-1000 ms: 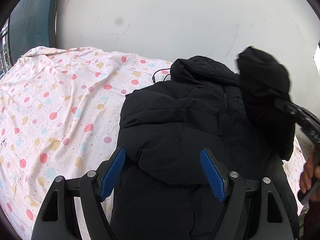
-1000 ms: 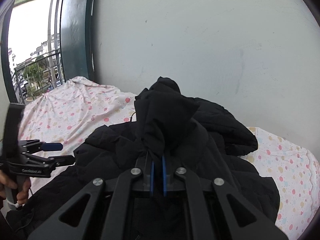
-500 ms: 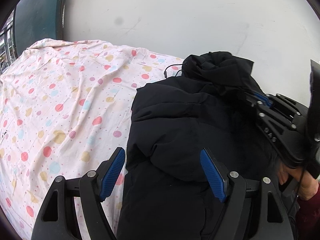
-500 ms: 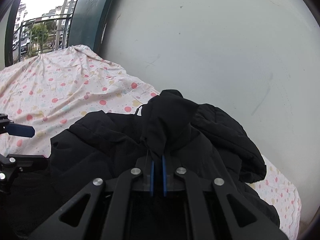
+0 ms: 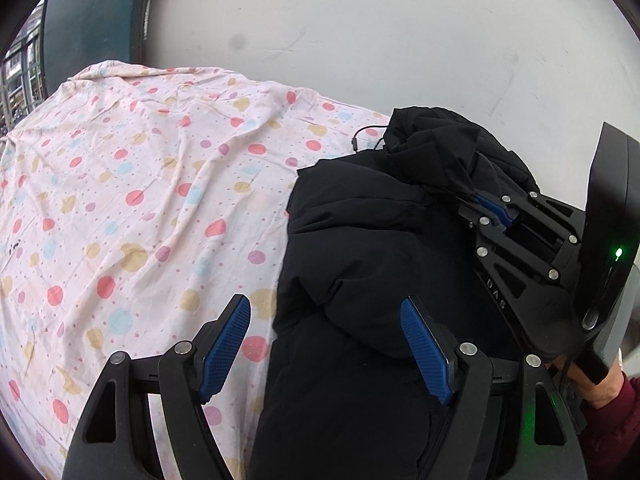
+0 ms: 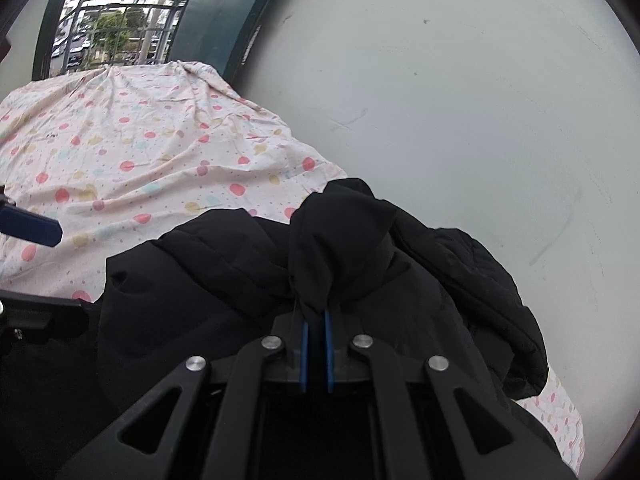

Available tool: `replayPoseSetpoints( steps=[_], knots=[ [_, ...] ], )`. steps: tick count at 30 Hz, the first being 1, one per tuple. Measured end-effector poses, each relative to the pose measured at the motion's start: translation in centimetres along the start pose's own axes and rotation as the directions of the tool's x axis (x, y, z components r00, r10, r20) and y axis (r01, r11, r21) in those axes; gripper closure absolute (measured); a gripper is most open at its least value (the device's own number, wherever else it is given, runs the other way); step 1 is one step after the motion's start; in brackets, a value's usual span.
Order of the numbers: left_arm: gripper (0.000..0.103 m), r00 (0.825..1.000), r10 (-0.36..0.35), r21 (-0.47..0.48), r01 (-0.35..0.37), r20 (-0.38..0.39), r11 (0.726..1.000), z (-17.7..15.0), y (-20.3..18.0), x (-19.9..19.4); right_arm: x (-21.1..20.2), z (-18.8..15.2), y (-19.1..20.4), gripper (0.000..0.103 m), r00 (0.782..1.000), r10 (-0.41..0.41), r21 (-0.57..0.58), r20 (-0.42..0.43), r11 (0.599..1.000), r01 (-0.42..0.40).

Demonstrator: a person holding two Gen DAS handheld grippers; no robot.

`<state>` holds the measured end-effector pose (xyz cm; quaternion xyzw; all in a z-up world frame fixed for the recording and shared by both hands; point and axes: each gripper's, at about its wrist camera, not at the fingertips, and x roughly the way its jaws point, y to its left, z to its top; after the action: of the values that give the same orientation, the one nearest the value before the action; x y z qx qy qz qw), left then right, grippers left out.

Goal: Fold large clothes
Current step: 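Carry the held sleeve with the right tool across the jacket toward the left tool, then lower the sleeve onto the jacket front and open the right tool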

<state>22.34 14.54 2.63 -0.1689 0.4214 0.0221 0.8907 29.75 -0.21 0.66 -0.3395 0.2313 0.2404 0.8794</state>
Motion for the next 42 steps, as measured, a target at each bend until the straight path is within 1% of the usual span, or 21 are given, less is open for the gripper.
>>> replayPoseSetpoints(
  steps=[7,12,14,28,33,35,37,42],
  knots=[
    [0.027,1.0,0.015,-0.031,-0.015,0.0,0.999,-0.3,1.1,-0.3,1.1,0.0,1.3,0.096,1.0,-0.001,-0.046,-0.013,0.999,0.001],
    [0.027,1.0,0.013,-0.055,-0.013,0.0,0.998,-0.4,1.7,-0.4,1.5,-0.5,2.1,0.096,1.0,0.004,-0.069,-0.02,0.998,-0.005],
    [0.027,1.0,0.011,-0.06,-0.011,-0.001,0.998,-0.4,1.7,-0.5,1.5,-0.6,2.1,0.093,1.0,0.006,-0.063,-0.019,0.998,-0.007],
    [0.027,1.0,0.009,-0.051,-0.008,0.018,0.999,0.0,1.1,-1.4,1.2,-0.5,1.9,0.092,0.999,0.028,-0.024,-0.026,0.999,-0.029],
    [0.027,1.0,0.019,-0.054,-0.018,0.018,0.998,-0.1,1.1,-1.4,1.1,-0.6,1.7,0.093,0.999,0.027,-0.025,-0.022,0.999,-0.027],
    [0.027,0.999,0.023,-0.062,-0.021,0.023,0.998,-0.1,1.4,-1.5,0.5,-0.6,1.2,0.095,1.0,0.028,-0.007,-0.003,1.0,-0.028],
    [0.027,0.999,0.031,-0.065,-0.029,0.029,0.997,-0.1,1.5,-1.7,-0.6,-0.5,0.8,0.095,0.999,0.039,0.01,0.02,0.999,-0.039],
    [0.027,0.998,0.036,-0.077,-0.032,0.052,0.997,0.2,1.6,-2.3,-4.8,-0.8,1.0,0.096,0.993,0.084,-0.001,0.08,0.996,-0.084]
  ],
)
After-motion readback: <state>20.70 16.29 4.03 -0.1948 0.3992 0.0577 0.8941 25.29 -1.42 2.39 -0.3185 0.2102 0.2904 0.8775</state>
